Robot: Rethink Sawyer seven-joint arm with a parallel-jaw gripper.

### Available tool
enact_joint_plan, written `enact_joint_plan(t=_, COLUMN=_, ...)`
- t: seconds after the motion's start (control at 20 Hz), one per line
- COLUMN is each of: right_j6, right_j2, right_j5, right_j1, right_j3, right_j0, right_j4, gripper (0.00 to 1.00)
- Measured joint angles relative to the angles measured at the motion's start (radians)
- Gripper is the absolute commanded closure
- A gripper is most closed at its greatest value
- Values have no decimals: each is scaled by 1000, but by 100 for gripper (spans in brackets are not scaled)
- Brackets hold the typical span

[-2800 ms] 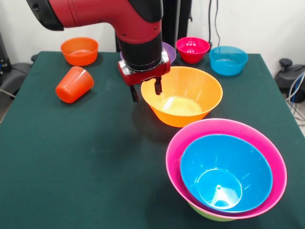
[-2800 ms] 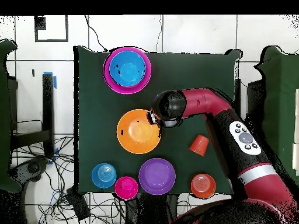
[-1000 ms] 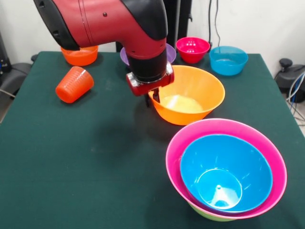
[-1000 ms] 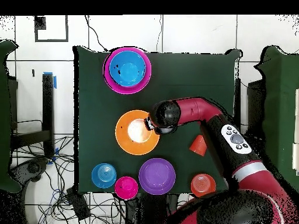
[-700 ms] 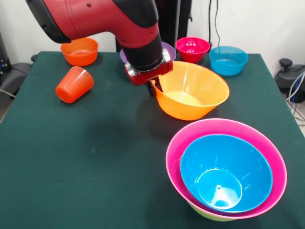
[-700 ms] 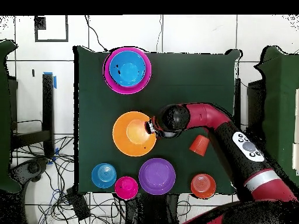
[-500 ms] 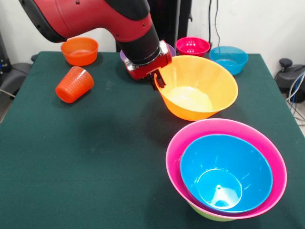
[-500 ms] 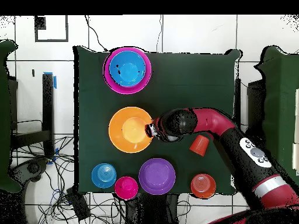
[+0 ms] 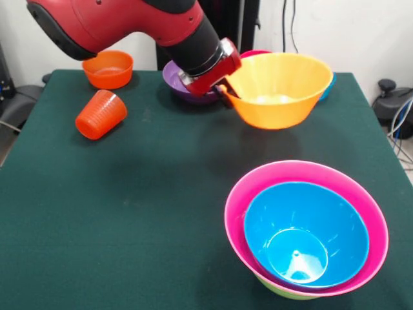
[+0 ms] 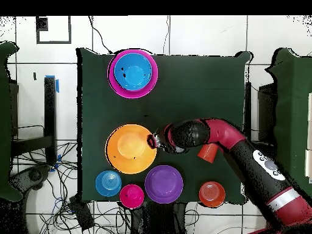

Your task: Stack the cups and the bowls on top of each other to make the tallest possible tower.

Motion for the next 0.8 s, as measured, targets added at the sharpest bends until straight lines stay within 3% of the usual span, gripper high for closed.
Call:
enact_joint_plan(t=0.3, right_j6=0, right_j2=94, right_j5=-22, right_j1=29, right_j3=49, right_j0=-32, right_j4=-4, gripper=100)
enact_joint_plan(t=0.8, right_j6=0, right_j2=300, right_j5=-155, right_j1=82, right_j3=137, right_j0=-130, right_j4=-5, gripper=100)
